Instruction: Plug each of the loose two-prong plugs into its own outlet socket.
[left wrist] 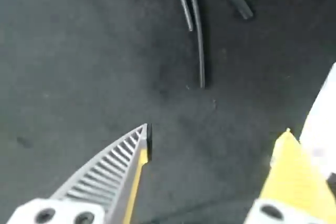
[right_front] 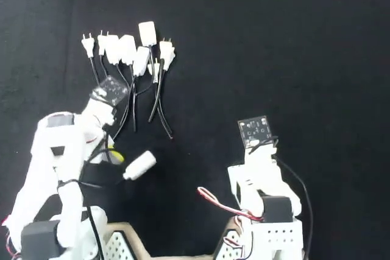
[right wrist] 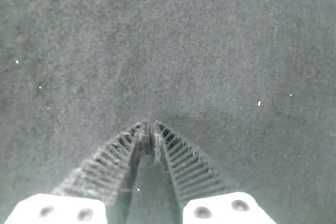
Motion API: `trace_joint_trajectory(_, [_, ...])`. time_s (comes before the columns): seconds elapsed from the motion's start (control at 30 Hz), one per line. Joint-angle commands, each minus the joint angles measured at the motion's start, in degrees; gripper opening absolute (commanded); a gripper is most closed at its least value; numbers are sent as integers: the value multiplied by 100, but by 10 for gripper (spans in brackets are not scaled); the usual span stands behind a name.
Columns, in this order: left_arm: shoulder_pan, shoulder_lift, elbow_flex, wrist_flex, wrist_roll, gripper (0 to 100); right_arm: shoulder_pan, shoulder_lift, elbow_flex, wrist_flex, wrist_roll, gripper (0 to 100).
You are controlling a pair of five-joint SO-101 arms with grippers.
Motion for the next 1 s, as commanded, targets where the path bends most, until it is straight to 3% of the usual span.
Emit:
trace_joint_trajectory(0.0, [-13,-949,-611,941,62,336,-44,-409,-13,18,-44,13])
trace_joint_trajectory(0.23, [1420,-3912,-374,3147,88,334,-44,-409,-13,18,-44,13])
trace_joint_trajectory(0.37, [2290,-5108,251,3648,396,333,-44,-409,-13,18,-44,12])
trace_joint_trajectory(0.47, [2440,-5213,374,3534,404,333,-44,-409,-13,18,-44,12])
trace_joint_trajectory(0.63, [2281,-4440,611,2602,167,323,-26,-418,-22,-193,-9,12])
trace_joint_trajectory(0.8, [2000,-3024,479,1881,26,81,-44,-426,-22,-325,79,12])
trace_joint_trajectory(0.83, [2062,-2734,382,1952,-53,72,-35,-426,-22,-431,220,12])
trace_joint_trajectory(0.97, [2343,-2110,268,1996,-255,195,-26,-409,-22,-492,1046,12])
